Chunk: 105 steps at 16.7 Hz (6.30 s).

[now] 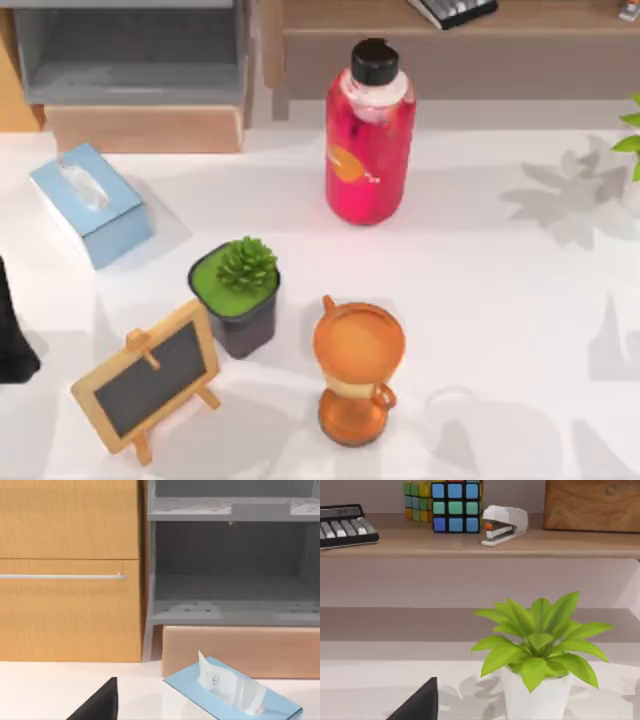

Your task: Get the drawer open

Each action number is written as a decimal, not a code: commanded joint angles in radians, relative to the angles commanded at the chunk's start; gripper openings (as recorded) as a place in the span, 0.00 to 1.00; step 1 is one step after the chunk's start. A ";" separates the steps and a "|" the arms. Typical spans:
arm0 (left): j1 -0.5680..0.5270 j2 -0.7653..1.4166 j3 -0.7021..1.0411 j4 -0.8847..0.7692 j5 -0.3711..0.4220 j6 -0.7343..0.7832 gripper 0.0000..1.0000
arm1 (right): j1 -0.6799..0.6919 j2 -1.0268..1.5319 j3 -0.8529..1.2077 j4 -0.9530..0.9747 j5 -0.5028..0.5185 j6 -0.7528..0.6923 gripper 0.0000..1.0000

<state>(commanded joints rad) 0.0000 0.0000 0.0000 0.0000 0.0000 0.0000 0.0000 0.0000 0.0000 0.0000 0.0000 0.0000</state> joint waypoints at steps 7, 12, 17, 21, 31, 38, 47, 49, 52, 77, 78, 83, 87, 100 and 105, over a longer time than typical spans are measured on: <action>-0.068 0.164 0.078 0.128 -0.075 0.006 1.00 | 0.000 0.000 0.000 0.000 0.000 0.000 1.00; -0.210 0.552 0.221 0.367 -0.209 0.007 1.00 | 0.000 0.000 0.000 0.000 0.000 0.000 1.00; -0.362 0.990 0.375 0.625 -0.351 0.009 1.00 | 0.000 0.000 0.000 0.000 0.000 0.000 1.00; -0.449 1.243 0.467 0.777 -0.435 0.014 1.00 | 0.000 0.000 0.000 0.000 0.000 0.000 1.00; -0.476 1.343 0.506 0.839 -0.456 0.029 1.00 | 0.000 0.000 0.000 0.000 0.000 0.000 1.00; -0.273 1.676 0.643 0.915 -0.160 0.386 1.00 | 0.000 0.000 0.000 0.000 0.000 0.000 1.00; 0.204 2.056 0.908 1.067 0.143 1.216 1.00 | 0.000 0.000 0.000 0.000 0.000 0.000 1.00; 0.296 2.147 0.960 1.096 0.255 1.365 1.00 | 0.000 0.000 0.000 0.000 0.000 0.000 1.00; 0.393 2.252 1.046 1.143 0.403 1.521 1.00 | 0.000 0.000 0.000 0.000 0.000 0.000 1.00; 0.393 2.334 1.215 1.115 0.440 1.584 0.47 | 0.000 0.000 0.000 0.000 0.000 0.000 1.00; 0.393 2.334 1.215 1.115 0.440 1.584 0.40 | 0.000 0.000 0.000 0.000 0.000 0.000 1.00; 0.393 2.334 1.215 1.115 0.440 1.584 0.02 | 0.000 0.000 0.000 0.000 0.000 0.000 1.00; 0.393 2.334 1.215 1.115 0.440 1.584 0.00 | 0.000 0.000 0.000 0.000 0.000 0.000 1.00; 0.447 2.245 0.978 1.222 0.492 1.579 0.00 | 0.000 0.000 0.000 0.000 0.000 0.000 1.00; 0.468 2.216 0.936 1.254 0.510 1.582 0.00 | 0.000 0.000 0.000 0.000 0.000 0.000 1.00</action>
<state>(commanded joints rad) 0.4679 2.2161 0.9359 1.2535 0.5099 1.5820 0.0000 0.0000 0.0000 0.0000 0.0000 0.0000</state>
